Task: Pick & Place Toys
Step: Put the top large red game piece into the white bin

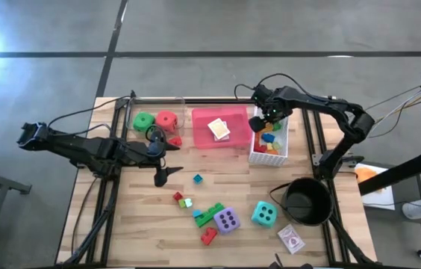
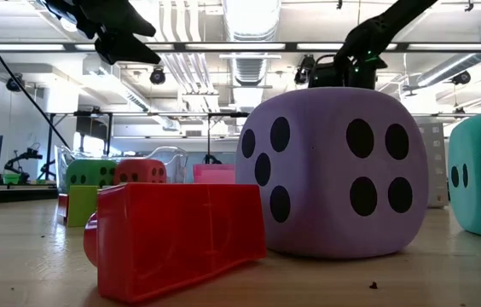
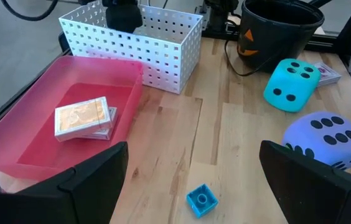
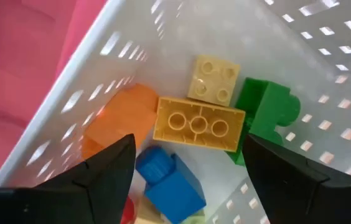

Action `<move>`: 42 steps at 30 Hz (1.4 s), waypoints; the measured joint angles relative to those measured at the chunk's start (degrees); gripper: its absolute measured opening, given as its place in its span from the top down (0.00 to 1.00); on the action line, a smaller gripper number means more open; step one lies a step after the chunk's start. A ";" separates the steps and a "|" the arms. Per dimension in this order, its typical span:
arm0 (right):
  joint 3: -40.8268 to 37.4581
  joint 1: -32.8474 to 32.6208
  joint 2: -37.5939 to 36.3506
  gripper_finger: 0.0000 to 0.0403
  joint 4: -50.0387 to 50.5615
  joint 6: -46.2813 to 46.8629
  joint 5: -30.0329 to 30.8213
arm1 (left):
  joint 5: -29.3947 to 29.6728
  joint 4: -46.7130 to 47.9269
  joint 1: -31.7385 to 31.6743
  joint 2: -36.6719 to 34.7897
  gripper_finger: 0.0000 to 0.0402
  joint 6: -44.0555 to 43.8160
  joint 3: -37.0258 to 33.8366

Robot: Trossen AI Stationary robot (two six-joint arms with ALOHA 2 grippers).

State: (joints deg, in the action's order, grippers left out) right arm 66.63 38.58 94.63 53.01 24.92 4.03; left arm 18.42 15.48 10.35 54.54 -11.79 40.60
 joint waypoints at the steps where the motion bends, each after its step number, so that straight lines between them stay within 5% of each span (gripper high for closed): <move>1: 0.00 -0.01 -0.36 0.28 0.26 -0.06 0.00 | 0.01 -0.02 0.00 0.00 0.09 -0.01 0.00; 4: 0.00 -0.01 -1.65 0.28 1.96 -0.04 0.06 | 1.66 -0.13 -0.02 0.00 0.09 -0.58 0.00; 10: 0.28 -1.08 -6.40 0.28 6.40 0.60 0.57 | 16.65 6.50 -0.43 -0.01 0.09 -6.19 1.09; 17: 0.17 -8.26 -15.19 0.28 6.77 4.09 1.00 | 20.59 8.46 -4.66 2.41 0.09 -7.92 1.09; 29: 0.03 -31.51 -22.28 0.28 4.20 14.38 13.97 | 10.51 12.16 -19.28 16.63 0.09 -9.57 0.63; 42: -0.04 -45.17 -15.97 0.28 -6.27 14.96 22.97 | 10.50 15.20 -20.26 24.78 0.12 -7.17 0.63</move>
State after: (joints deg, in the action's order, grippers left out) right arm 66.59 -6.59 78.66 46.75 39.88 27.00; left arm 28.92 30.68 -9.91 79.32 -18.96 41.23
